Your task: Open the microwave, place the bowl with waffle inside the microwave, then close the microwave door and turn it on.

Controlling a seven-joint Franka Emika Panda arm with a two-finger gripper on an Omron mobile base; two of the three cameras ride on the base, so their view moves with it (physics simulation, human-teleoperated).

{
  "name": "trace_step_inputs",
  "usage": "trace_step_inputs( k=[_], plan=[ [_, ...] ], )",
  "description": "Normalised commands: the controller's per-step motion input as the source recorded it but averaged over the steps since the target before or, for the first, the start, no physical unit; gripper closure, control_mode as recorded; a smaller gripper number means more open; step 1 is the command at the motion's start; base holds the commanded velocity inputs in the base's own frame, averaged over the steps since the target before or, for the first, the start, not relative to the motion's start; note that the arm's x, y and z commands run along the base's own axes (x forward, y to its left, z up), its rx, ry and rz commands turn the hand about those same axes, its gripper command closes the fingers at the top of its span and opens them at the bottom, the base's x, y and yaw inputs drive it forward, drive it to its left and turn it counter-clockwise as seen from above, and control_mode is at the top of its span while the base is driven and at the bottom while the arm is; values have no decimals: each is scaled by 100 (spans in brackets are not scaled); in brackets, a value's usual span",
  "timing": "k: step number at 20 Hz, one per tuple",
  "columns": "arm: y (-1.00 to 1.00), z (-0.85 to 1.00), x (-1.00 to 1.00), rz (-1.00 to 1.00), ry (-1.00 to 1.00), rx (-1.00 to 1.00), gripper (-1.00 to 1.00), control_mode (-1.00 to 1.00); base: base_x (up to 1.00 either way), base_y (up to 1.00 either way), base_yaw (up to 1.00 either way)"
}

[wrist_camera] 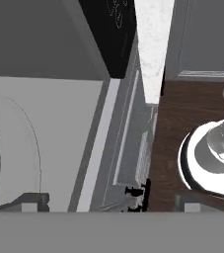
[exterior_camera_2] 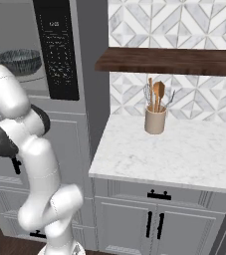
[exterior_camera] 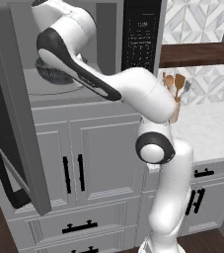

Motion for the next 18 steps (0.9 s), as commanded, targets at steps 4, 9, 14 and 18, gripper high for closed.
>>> trace_step_inputs(
  k=[4,9,14,18],
  plan=[
    [-4,-19,-100,8,-39,-7,-100,-100,0,0,0],
    [-34,-51,-100,14,-25,-6,-100,-100,0,0,0],
    [-96,-60,-79,9,-2,0,-100,-100,0,0,0],
    [-83,-93,-51,18,-5,0,-100,-100,0,0,0]
  ],
)
